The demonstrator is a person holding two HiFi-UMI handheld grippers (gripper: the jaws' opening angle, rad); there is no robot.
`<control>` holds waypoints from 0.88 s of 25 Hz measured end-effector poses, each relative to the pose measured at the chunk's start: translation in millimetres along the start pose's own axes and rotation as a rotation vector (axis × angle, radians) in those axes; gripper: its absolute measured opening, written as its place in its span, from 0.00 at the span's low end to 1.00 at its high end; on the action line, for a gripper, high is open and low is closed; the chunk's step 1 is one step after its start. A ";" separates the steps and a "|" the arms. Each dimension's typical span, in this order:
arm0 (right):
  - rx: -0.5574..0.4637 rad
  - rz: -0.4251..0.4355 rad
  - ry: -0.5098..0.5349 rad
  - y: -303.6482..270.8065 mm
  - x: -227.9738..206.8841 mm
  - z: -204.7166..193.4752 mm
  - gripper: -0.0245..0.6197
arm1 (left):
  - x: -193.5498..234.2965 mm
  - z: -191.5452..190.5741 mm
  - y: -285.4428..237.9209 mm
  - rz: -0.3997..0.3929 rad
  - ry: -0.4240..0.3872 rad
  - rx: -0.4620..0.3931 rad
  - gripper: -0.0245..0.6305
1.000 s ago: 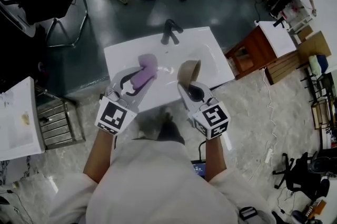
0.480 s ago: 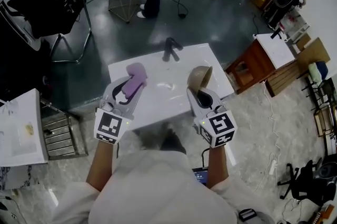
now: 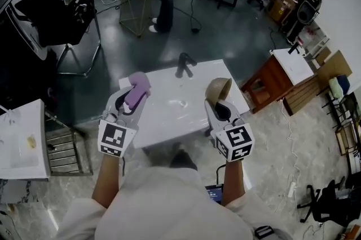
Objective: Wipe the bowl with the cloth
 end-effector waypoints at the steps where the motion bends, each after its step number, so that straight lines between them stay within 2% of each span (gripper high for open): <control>1: -0.003 -0.001 0.002 0.6 0.3 0.7 0.06 | -0.4 0.9 0.1 0.000 -0.001 -0.003 0.22; 22: 0.018 -0.003 -0.005 -0.4 4.9 -5.4 0.06 | -6.4 -1.9 7.3 -0.013 0.000 0.004 0.22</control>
Point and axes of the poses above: the fingertips, and each gripper's own axes: y backward along the fingers, x to its left, z out of its top, the point moved 10 cm from there along y, backward along the fingers, and after that the axes turned 15 degrees about -y, right-handed, at the moved point
